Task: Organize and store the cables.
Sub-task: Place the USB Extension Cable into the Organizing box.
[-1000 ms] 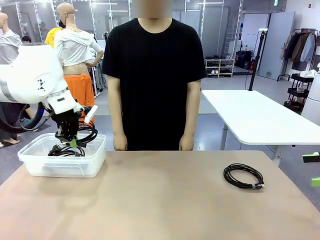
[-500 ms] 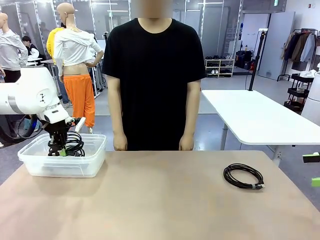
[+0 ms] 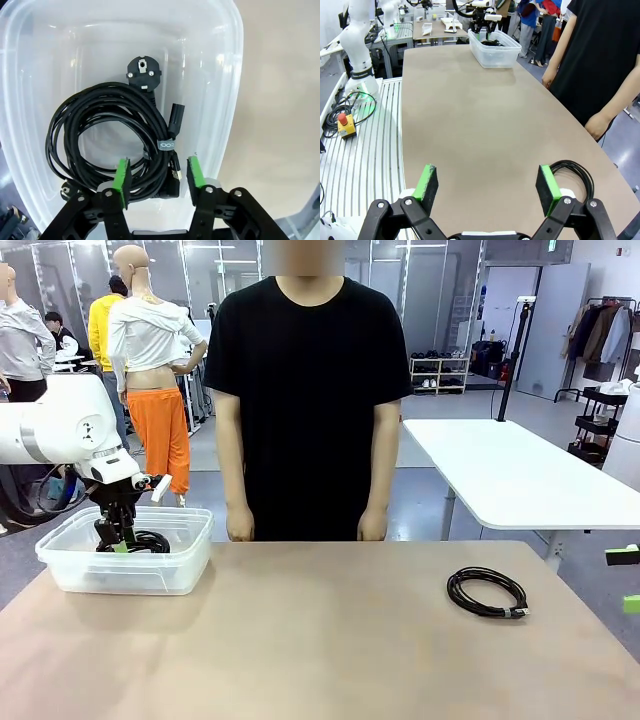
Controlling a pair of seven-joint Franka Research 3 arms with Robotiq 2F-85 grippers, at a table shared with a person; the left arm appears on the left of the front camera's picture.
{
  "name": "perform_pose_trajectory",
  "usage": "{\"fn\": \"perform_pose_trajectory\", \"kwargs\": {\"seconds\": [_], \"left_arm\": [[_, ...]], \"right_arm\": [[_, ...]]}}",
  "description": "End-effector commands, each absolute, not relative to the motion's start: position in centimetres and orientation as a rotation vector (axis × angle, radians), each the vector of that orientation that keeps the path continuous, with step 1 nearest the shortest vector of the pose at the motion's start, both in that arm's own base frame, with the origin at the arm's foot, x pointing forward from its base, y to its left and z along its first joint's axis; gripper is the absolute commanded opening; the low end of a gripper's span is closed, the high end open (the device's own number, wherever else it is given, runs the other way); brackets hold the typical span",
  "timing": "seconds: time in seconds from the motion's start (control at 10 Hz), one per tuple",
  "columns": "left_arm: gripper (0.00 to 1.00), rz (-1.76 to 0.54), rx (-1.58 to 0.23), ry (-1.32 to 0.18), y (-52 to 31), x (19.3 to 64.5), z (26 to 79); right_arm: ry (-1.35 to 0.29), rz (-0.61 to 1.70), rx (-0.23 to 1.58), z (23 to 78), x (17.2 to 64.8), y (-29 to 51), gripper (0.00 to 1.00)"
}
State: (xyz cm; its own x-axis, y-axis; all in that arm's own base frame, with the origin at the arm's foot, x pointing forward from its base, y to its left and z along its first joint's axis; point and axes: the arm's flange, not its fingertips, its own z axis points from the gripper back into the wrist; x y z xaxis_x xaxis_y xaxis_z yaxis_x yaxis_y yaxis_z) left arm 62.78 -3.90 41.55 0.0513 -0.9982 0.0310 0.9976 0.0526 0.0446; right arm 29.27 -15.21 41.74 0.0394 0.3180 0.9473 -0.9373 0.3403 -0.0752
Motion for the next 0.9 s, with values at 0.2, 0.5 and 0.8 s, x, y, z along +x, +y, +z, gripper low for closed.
{"fn": "perform_pose_trajectory", "kwargs": {"seconds": [0.2,0.5,0.8], "left_arm": [[1.0,-1.472,-0.01,-0.12,-2.9,61.1,42.5],[0.84,-1.475,-0.006,-0.099,-2.9,62.1,42.8],[0.84,-1.475,-0.006,-0.099,-2.9,62.1,42.8]], "right_arm": [[-1.144,1.092,0.712,42.0,29.4,-15.2,1.0],[-1.144,1.092,0.712,42.0,29.4,-15.2,1.0],[-1.144,1.092,0.712,42.0,29.4,-15.2,1.0]]}}
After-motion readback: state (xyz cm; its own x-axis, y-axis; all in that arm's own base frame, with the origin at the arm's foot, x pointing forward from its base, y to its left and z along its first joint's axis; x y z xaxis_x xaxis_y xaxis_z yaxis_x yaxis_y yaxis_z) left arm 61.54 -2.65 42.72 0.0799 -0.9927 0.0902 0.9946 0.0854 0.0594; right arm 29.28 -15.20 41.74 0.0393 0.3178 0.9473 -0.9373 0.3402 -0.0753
